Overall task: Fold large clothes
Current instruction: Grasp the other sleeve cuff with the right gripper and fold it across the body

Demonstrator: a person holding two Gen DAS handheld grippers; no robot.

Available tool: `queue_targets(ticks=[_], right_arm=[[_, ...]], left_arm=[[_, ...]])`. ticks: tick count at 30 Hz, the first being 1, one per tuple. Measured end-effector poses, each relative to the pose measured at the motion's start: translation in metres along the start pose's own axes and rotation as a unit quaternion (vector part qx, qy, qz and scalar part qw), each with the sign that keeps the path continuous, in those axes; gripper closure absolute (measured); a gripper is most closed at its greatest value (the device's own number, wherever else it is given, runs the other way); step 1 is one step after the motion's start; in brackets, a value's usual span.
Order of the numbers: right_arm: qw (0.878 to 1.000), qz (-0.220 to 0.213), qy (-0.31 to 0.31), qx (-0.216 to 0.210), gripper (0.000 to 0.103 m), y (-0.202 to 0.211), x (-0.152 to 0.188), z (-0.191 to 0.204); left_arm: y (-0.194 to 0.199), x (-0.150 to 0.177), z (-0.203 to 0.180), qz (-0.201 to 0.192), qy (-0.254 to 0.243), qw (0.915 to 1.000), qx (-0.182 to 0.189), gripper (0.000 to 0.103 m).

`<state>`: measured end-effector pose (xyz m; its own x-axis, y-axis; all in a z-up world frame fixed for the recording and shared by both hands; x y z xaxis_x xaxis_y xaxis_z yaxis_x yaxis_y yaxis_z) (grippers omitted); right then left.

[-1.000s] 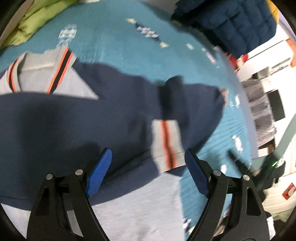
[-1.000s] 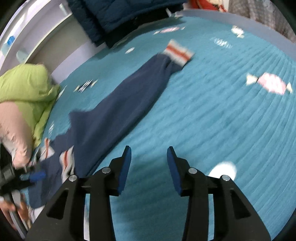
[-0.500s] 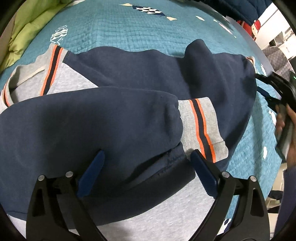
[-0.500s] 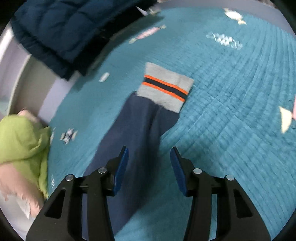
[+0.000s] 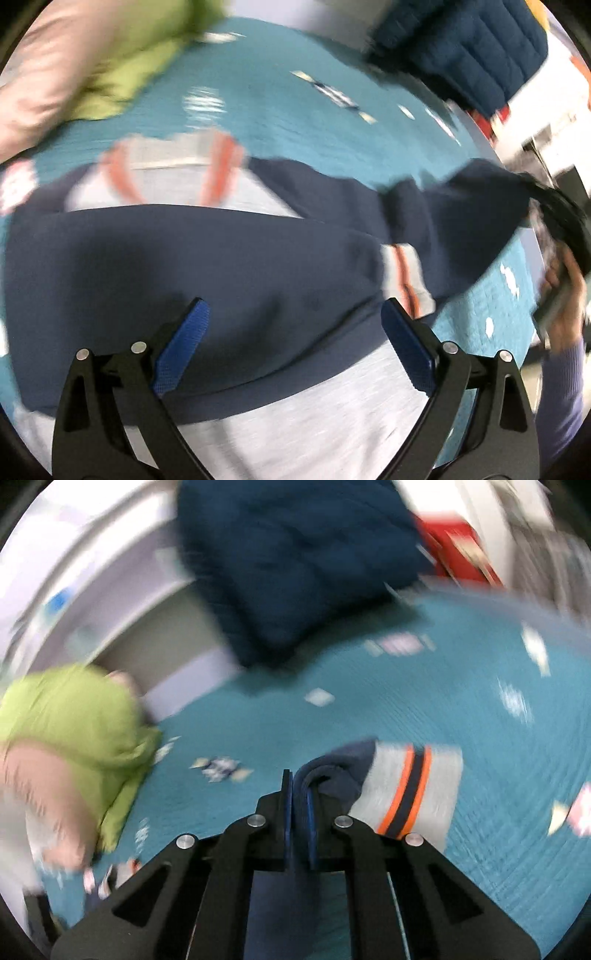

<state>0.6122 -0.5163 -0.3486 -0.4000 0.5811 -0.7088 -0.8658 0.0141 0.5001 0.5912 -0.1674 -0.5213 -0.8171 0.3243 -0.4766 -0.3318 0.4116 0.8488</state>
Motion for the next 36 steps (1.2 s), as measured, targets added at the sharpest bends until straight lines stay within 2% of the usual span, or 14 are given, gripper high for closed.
queue_targets(ticks=[4,5,8,11,14,16,20,21,23,25,30,33,35,36], right_arm=[[0.993,-0.009,0.109,-0.037,0.097,0.031,0.039,0.114],[0.99,-0.001,0.136,-0.048,0.097,0.033,0.059,0.147],[0.983,0.027,0.17,-0.067,0.097,0.026,0.112,0.206],[0.975,0.082,0.182,-0.095,0.097,0.002,0.185,0.267],[0.962,0.126,0.22,-0.099,0.096,-0.021,0.26,0.311],[0.95,0.159,0.25,-0.097,0.095,-0.039,0.311,0.325],[0.93,0.238,0.274,-0.066,0.089,-0.071,0.391,0.324],[0.928,0.248,0.273,-0.059,0.086,-0.073,0.399,0.321],[0.926,0.268,0.26,-0.063,0.059,-0.07,0.407,0.314],[0.929,0.257,0.258,-0.068,0.046,-0.062,0.402,0.314],[0.944,0.236,0.204,-0.109,0.037,-0.033,0.357,0.301],[0.956,0.253,0.092,-0.117,0.036,-0.033,0.324,0.273],[0.961,0.256,0.04,-0.095,0.036,-0.04,0.312,0.252],[0.96,0.268,0.009,-0.086,0.036,-0.047,0.309,0.24]], left_arm=[[0.052,0.015,0.068,-0.014,0.041,0.9977,-0.053,0.009],[0.064,0.02,0.084,-0.016,0.052,0.9962,-0.067,0.009],[0.094,0.034,0.127,-0.025,0.082,0.9925,-0.087,0.009],[0.118,0.055,0.165,-0.025,0.105,0.9885,-0.106,0.009],[0.131,0.078,0.193,-0.019,0.122,0.9851,-0.12,0.009],[0.136,0.093,0.209,-0.016,0.139,0.9827,-0.121,0.009],[0.141,0.114,0.232,-0.008,0.155,0.9799,-0.126,0.009],[0.14,0.118,0.235,-0.005,0.157,0.9797,-0.125,0.009],[0.141,0.123,0.238,-0.005,0.158,0.9799,-0.122,0.009],[0.142,0.124,0.238,-0.008,0.157,0.9806,-0.117,0.009],[0.141,0.114,0.227,-0.019,0.161,0.9813,-0.105,0.009],[0.135,0.102,0.213,-0.021,0.151,0.9836,-0.096,0.009],[0.129,0.097,0.205,-0.02,0.145,0.985,-0.091,0.009],[0.126,0.094,0.201,-0.019,0.144,0.9856,-0.087,0.009]])
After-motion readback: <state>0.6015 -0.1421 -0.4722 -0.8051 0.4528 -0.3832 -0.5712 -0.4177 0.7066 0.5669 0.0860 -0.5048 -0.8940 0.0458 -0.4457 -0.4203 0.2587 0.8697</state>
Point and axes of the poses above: each gripper's, at about its wrist camera, not at the fingertips, and y roughly against the way its jaws point, z to its left, x to its underside, the point moved 9 cm from there along -y, roughly the way its jaws point, and after that the axes turned 14 degrees about -y, right-handed, at the moved point
